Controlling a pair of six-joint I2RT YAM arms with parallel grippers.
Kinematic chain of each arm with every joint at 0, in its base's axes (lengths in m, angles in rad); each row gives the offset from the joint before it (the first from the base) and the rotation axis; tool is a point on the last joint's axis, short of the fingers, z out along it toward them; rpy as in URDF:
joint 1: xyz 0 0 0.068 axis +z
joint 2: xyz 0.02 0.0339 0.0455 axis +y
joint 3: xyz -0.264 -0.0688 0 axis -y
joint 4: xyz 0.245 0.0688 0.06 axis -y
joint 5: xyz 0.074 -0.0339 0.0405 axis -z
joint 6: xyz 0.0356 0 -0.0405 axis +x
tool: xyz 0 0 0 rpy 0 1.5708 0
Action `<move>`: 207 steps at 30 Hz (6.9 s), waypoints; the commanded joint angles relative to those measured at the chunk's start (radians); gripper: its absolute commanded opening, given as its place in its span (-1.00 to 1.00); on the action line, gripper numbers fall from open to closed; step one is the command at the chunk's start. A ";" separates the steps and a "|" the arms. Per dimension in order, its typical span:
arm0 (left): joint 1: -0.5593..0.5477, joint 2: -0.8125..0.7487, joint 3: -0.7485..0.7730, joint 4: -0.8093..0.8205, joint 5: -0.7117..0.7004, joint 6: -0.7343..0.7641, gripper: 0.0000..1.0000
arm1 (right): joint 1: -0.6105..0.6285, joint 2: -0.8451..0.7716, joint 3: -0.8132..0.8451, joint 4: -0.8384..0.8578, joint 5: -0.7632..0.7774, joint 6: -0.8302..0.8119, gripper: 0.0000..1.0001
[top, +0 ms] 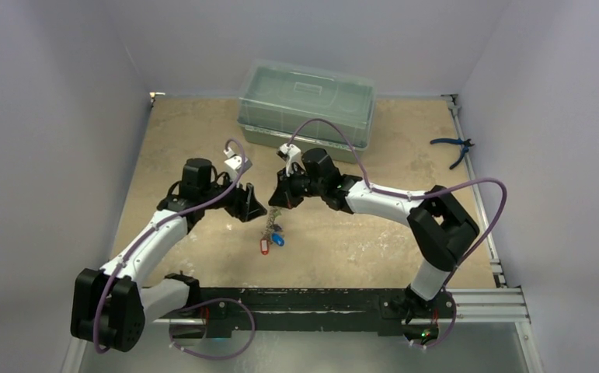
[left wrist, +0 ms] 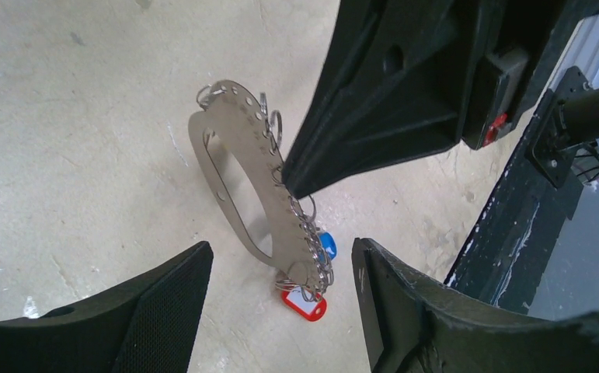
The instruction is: Remove the keys from the keyring
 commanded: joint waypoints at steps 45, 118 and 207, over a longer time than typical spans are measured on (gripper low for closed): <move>-0.178 0.137 -0.009 0.144 -0.290 -0.047 -1.00 | -0.021 -0.022 0.098 0.017 0.035 0.066 -0.90; 0.151 0.650 0.270 -0.307 0.196 0.117 0.09 | -0.008 0.311 0.073 -0.076 -0.208 -0.053 -0.09; 0.141 -0.004 0.362 -1.195 0.588 1.868 0.47 | 0.092 -0.159 0.457 -1.330 -0.219 -1.218 -1.00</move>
